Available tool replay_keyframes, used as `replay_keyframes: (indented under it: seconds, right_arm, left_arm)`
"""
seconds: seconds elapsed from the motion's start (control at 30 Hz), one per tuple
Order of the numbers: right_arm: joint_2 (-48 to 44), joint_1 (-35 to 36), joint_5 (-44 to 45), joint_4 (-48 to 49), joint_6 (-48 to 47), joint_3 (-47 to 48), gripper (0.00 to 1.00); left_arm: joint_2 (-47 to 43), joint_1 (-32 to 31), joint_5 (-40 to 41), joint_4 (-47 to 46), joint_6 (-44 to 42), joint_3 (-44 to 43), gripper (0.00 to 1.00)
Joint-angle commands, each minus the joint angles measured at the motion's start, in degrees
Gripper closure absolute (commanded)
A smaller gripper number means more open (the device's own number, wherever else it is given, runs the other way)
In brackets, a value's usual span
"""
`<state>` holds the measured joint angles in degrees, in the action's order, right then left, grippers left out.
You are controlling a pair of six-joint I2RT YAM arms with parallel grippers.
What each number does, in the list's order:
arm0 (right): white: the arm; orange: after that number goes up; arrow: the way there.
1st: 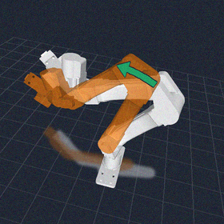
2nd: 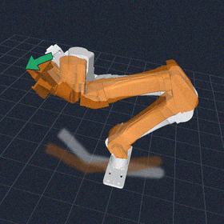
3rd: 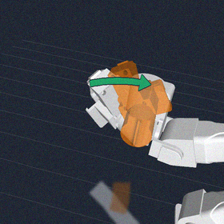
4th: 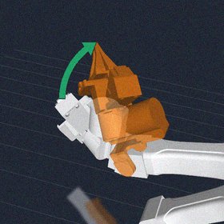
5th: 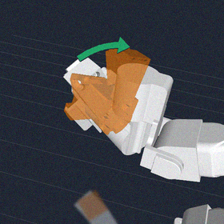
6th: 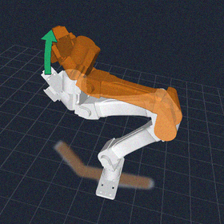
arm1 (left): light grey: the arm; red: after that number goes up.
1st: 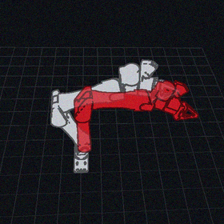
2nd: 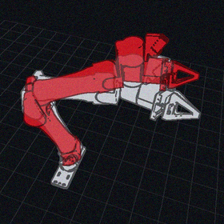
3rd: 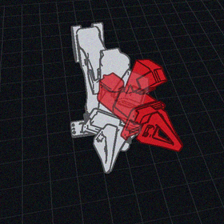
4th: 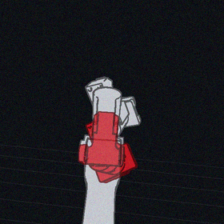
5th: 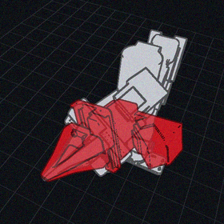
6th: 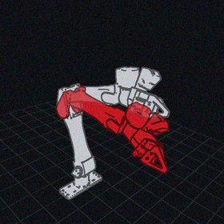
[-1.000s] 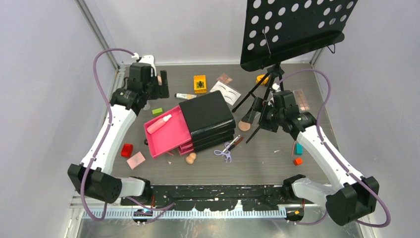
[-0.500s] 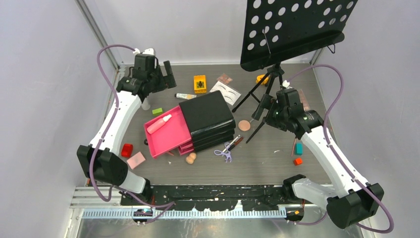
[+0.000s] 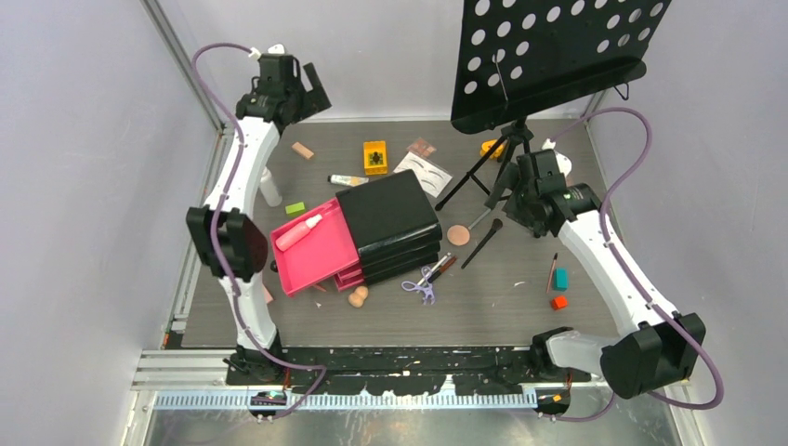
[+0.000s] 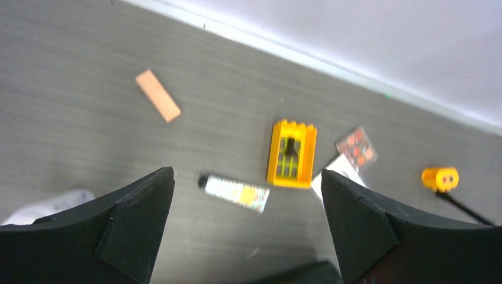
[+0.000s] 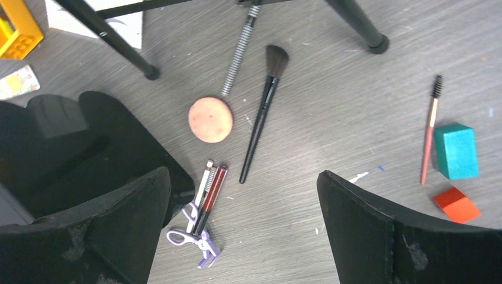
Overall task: Organize the makeup
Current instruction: Place the makeup in the drawer, then pick up the makeup from the center of the board.
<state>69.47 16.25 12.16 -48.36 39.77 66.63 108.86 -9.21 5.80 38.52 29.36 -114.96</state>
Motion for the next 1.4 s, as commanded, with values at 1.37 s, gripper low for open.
replay_keyframes:
  seconds: [1.37]
  right_arm:
    - [5.5,-3.5,11.8,0.5,-3.2,9.9,0.07]
  left_arm:
    - [22.7,-6.9,11.2,31.1,19.7,-21.4,0.13]
